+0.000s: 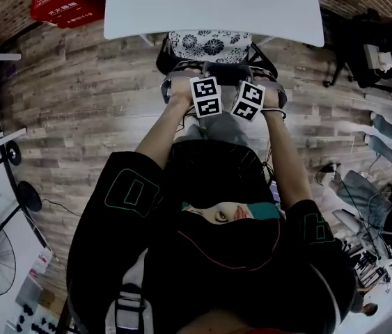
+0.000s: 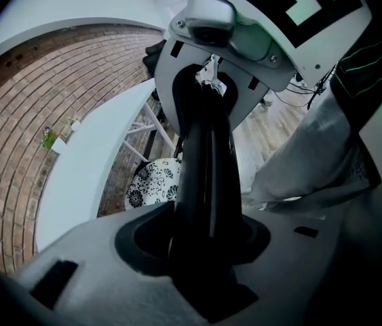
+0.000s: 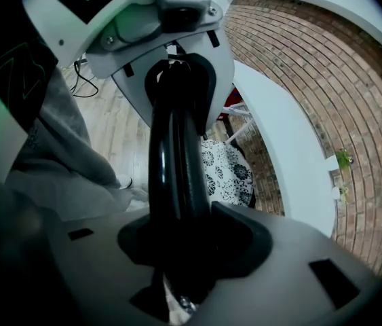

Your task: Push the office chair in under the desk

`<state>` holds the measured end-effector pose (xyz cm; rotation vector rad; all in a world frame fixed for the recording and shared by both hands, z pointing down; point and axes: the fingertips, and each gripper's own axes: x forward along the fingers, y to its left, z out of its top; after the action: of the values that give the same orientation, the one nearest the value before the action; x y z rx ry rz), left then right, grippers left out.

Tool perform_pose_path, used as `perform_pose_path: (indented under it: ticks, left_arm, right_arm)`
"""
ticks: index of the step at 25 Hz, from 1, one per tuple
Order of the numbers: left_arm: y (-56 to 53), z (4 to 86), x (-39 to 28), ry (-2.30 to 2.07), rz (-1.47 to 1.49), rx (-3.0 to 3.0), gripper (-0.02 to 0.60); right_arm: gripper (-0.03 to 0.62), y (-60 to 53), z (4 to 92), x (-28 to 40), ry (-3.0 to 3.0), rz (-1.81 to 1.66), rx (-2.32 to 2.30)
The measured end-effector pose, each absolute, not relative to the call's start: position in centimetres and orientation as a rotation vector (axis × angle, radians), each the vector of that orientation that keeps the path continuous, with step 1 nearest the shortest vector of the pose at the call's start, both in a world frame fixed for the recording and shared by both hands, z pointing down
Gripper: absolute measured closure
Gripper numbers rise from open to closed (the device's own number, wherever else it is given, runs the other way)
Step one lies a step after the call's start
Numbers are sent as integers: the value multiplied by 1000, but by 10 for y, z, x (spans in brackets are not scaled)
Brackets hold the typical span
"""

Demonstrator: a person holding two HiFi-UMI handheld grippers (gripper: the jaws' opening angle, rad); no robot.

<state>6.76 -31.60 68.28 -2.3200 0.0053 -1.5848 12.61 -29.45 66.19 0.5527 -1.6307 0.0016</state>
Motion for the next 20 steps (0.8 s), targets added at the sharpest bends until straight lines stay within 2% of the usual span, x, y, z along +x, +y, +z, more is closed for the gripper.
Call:
perform_pose_path:
  ticks: [20]
  left_arm:
    - [-406, 680, 103, 60, -1633, -2303, 414]
  right_arm:
    - [433, -389, 661, 163, -1712, -63, 515]
